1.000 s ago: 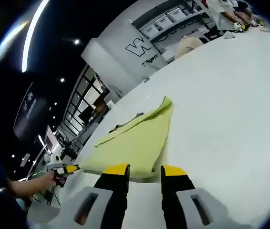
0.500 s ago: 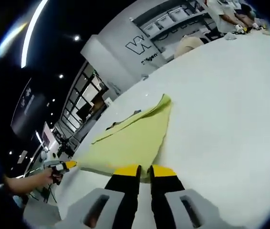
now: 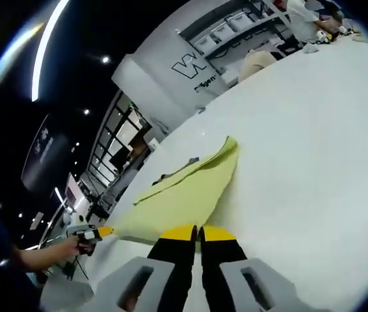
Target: Fold the garment on the visible template until the final outline fits inside the template.
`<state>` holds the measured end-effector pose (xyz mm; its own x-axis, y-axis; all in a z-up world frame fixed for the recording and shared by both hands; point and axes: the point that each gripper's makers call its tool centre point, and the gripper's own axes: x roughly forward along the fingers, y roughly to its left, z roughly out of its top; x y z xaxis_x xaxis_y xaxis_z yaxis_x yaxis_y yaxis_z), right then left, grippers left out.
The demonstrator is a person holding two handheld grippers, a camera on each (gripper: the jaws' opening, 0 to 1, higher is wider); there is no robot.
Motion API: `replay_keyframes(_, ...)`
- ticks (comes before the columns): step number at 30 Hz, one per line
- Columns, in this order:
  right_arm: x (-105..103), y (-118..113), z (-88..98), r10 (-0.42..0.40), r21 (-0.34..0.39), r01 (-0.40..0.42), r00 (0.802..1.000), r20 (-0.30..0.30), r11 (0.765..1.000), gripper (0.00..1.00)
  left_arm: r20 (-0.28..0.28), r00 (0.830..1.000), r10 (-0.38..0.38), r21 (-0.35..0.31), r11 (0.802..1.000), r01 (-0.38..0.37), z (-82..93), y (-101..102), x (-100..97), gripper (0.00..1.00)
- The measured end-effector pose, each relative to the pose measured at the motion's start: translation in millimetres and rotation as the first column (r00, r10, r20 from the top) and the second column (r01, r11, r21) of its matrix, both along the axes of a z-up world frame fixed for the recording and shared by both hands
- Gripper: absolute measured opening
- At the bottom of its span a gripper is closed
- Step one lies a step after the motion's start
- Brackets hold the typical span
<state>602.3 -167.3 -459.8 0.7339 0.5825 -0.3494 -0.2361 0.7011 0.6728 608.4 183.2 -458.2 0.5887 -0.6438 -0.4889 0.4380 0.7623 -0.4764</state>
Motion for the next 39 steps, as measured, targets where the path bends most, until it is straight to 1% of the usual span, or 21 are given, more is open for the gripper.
replay_keyframes(1,-3,0,0.4,0.0,0.005,0.0,1.0,-0.001,1.0,0.0,-0.02,1.0,0.003,0.002,1.0,-0.003,-3.8,3,-4.7,0.0)
replay_keyframes(2,-15,2,3.1,0.0,0.013,0.0,1.0,-0.005,1.0,0.0,-0.028,1.0,-0.005,0.009,1.0,0.005,-3.4,3,-12.3,0.0)
replay_keyframes(5,-34,1,2.9,0.003,0.01,-0.003,1.0,-0.011,1.0,0.0,-0.05,0.998,-0.036,0.026,0.999,0.037,-1.1,-2,-29.8,0.0)
replay_keyframes(6,-47,1,1.4,0.006,0.001,-0.006,1.0,-0.02,1.0,0.0,-0.062,0.997,-0.047,0.03,0.998,0.049,0.3,-4,-38.8,0.0)
replay_keyframes(7,-54,-1,0.8,0.004,0.004,-0.003,1.0,-0.025,1.0,0.0,-0.079,0.995,-0.061,0.029,0.998,0.063,-5.2,-2,-43.4,0.0)
replay_keyframes(8,-64,-3,1.9,-0.009,0.031,0.01,0.999,-0.038,0.999,0.0,-0.094,0.993,-0.07,0.031,0.997,0.073,-6.0,-3,-49.5,0.0)
replay_keyframes(10,-80,-4,5.1,-0.015,0.042,0.016,0.999,-0.039,0.999,0.0,-0.125,0.989,-0.075,0.036,0.996,0.08,-4.8,-8,-66.4,0.0)
replay_keyframes(11,-83,-4,5.3,-0.015,0.042,0.017,0.999,-0.04,0.999,0.0,-0.13,0.987,-0.091,0.039,0.995,0.097,-3.6,-12,-76.7,0.0)
replay_keyframes(13,-92,-6,5.3,-0.018,0.038,0.02,0.999,-0.043,0.999,0.0,-0.131,0.987,-0.095,0.042,0.994,0.101,-3.8,-13,-79.6,0.0)
replay_keyframes(18,-123,-12,5.0,-0.032,0.052,0.036,0.998,-0.062,0.998,0.0,-0.173,0.974,-0.146,0.072,0.984,0.16,-4.0,-18,-112.9,0.0)
replay_keyframes(21,-132,-12,7.2,-0.024,0.046,0.027,0.998,-0.056,0.999,0.0,-0.184,0.97,-0.157,0.078,0.982,0.173,-0.2,-22,-126.3,0.0)
replay_keyframes(24,-134,-11,10.7,-0.03,0.045,0.032,0.999,-0.041,0.998,0.0,-0.183,0.968,-0.171,0.075,0.979,0.188,-6.6,-19,-128.6,0.0)
replay_keyframes(26,-135,-10,12.7,-0.035,0.054,0.037,0.999,-0.038,0.998,0.0,-0.171,0.975,-0.141,0.057,0.987,0.153,-4.2,-18,-127.1,0.0)
replay_keyframes(27,-135,-9,18.1,-0.051,0.075,0.053,0.998,-0.034,0.996,0.03,-0.174,0.978,-0.117,0.021,0.992,0.123,-0.4,-19,-126.0,0.01)
replay_keyframes(28,-135,-10,19.4,-0.056,0.072,0.058,0.998,-0.029,0.996,0.07,-0.164,0.98,-0.109,0.007,0.994,0.111,2.6,-18,-125.1,0.01)
replay_keyframes(30,-134,-12,22.0,-0.066,0.067,0.067,0.998,-0.019,0.995,0.14,-0.121,0.989,-0.088,-0.017,0.996,0.087,11.7,-17,-119.9,0.04)
replay_keyframes(31,-132,-15,26.6,-0.062,0.047,0.061,0.998,0.009,0.997,0.13,-0.055,0.997,-0.061,-0.044,0.997,0.059,23.7,-15,-111.0,0.06)
replay_keyframes(32,-127,-19,29.7,-0.059,0.028,0.058,0.997,0.04,0.998,0.11,-0.019,0.999,-0.032,-0.068,0.997,0.03,31.8,-14,-103.4,0.08)
replay_keyframes(33,-124,-20,32.8,-0.063,0.028,0.062,0.997,0.053,0.998,0.11,-0.004,1.0,-0.023,-0.084,0.996,0.022,37.0,-16,-99.7,0.09)
replay_keyframes(35,-115,-19,39.2,-0.073,0.053,0.07,0.995,0.068,0.996,0.13,0.035,0.999,-0.029,-0.1,0.994,0.032,44.8,-21,-92.6,0.09)
replay_keyframes(39,-90,-7,47.1,-0.049,0.066,0.042,0.994,0.098,0.997,0.14,0.024,0.995,-0.093,-0.082,0.992,0.094,36.5,-43,-79.0,0.1)
